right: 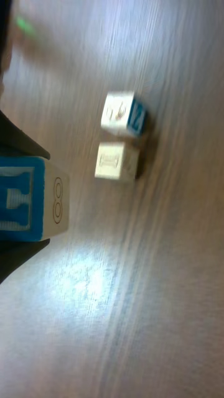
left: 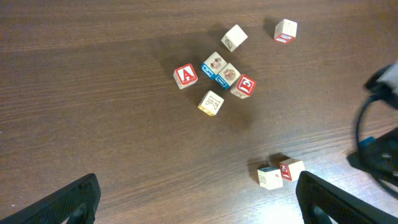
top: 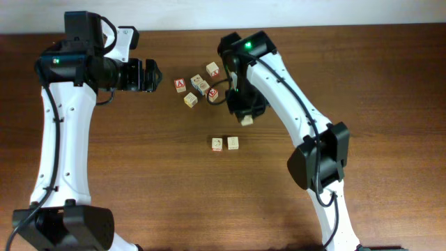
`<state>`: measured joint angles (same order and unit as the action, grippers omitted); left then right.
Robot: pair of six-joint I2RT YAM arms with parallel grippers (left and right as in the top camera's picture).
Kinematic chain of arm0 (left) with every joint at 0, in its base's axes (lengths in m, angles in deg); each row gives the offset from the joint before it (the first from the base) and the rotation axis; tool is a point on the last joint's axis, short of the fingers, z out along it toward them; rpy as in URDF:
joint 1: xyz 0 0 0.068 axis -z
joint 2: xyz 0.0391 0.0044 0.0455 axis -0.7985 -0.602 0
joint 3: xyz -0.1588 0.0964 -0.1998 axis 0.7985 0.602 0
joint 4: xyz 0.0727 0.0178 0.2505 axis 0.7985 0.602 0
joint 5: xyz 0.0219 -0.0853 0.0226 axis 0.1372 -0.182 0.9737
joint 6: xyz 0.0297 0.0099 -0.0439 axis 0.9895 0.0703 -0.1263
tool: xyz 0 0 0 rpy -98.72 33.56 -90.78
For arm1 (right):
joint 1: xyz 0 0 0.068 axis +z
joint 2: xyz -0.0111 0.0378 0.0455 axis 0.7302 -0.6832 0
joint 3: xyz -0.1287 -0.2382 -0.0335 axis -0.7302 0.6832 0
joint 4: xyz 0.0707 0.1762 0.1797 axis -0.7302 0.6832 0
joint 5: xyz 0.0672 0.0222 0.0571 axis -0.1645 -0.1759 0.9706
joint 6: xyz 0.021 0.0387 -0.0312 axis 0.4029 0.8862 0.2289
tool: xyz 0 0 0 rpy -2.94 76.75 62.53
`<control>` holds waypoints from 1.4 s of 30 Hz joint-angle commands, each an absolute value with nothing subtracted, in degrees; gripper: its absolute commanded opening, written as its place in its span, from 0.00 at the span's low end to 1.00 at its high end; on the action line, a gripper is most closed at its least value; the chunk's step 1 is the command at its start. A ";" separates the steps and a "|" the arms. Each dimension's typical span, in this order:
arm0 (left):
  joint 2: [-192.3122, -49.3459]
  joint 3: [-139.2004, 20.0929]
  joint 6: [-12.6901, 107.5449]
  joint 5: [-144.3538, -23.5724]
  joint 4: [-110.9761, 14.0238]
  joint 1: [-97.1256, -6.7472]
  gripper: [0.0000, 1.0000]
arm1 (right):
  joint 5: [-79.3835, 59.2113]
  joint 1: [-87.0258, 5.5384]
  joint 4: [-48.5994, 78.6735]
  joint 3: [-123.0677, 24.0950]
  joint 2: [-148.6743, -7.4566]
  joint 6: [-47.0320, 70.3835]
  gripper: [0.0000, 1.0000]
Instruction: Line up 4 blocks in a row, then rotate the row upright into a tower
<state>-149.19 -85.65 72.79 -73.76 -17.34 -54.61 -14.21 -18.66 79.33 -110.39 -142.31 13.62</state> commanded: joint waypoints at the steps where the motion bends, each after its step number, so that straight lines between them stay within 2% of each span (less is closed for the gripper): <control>1: -149.47 -86.59 73.51 -74.41 -17.45 -54.64 0.99 | -15.78 -17.91 79.61 -107.29 -141.72 15.02 0.18; 6: -149.47 -86.59 73.51 -74.41 -17.45 -54.64 0.99 | -18.99 -17.19 76.55 -94.26 -127.28 18.58 0.18; 8: -149.47 -86.59 73.51 -74.41 -17.45 -54.64 0.99 | -20.11 -18.15 63.48 -81.78 -124.81 23.81 0.18; 11: -149.47 -86.59 73.49 -74.41 -17.45 -54.64 0.99 | -17.66 -18.09 45.54 -68.69 -124.89 25.36 0.15; 15: -149.47 -86.59 73.51 -74.41 -17.45 -54.64 0.99 | -16.63 -18.11 33.28 -58.63 -125.05 26.84 0.16; 17: -149.47 -86.59 73.51 -74.41 -17.45 -54.64 0.99 | -16.04 -18.09 31.75 -57.02 -125.09 27.04 0.23; 19: -149.47 -86.59 73.51 -74.41 -17.45 -54.64 0.99 | -15.32 -18.05 31.05 -56.49 -125.09 27.04 0.28; 20: -149.47 -86.59 73.51 -74.41 -17.45 -54.64 0.99 | -15.32 -18.05 31.07 -56.49 -125.09 27.04 0.40; 21: -149.47 -86.59 73.51 -74.41 -17.45 -54.64 0.99 | -15.21 -18.05 31.35 -56.49 -125.09 27.02 0.44; 22: -149.47 -86.59 73.51 -74.41 -17.45 -54.64 0.99 | -14.10 -18.07 31.86 -56.58 -125.07 27.02 0.52; 24: -149.47 -86.59 73.51 -74.41 -17.45 -54.64 0.99 | -14.16 -18.20 35.03 -59.99 -124.89 26.10 0.61; 27: -149.47 -86.59 73.51 -74.41 -17.45 -54.64 0.99 | -17.29 -19.84 43.75 -75.14 -124.85 18.30 0.63; 29: -149.47 -86.59 73.51 -74.41 -17.45 -54.64 0.99 | -18.40 -20.69 38.61 -82.98 -124.85 12.20 0.64; 34: -149.47 -86.59 73.51 -74.41 -17.45 -54.64 0.99 | -16.37 -18.88 16.64 -83.00 -129.86 4.29 0.64; 36: -149.47 -86.59 73.51 -74.41 -17.45 -54.64 0.99 | -16.74 -17.21 14.72 -83.00 -135.47 -5.92 0.74; 37: -149.47 -86.59 73.51 -74.41 -17.45 -54.64 0.99 | -16.85 -17.19 14.65 -83.00 -137.44 -7.41 0.75; 41: -149.47 -86.59 73.51 -74.41 -17.45 -54.64 0.99 | -14.86 -17.17 11.55 -82.98 -144.48 -8.43 0.74; 42: -149.47 -86.59 73.51 -74.41 -17.45 -54.64 0.99 | -14.71 -17.19 10.28 -82.98 -145.00 -8.43 0.70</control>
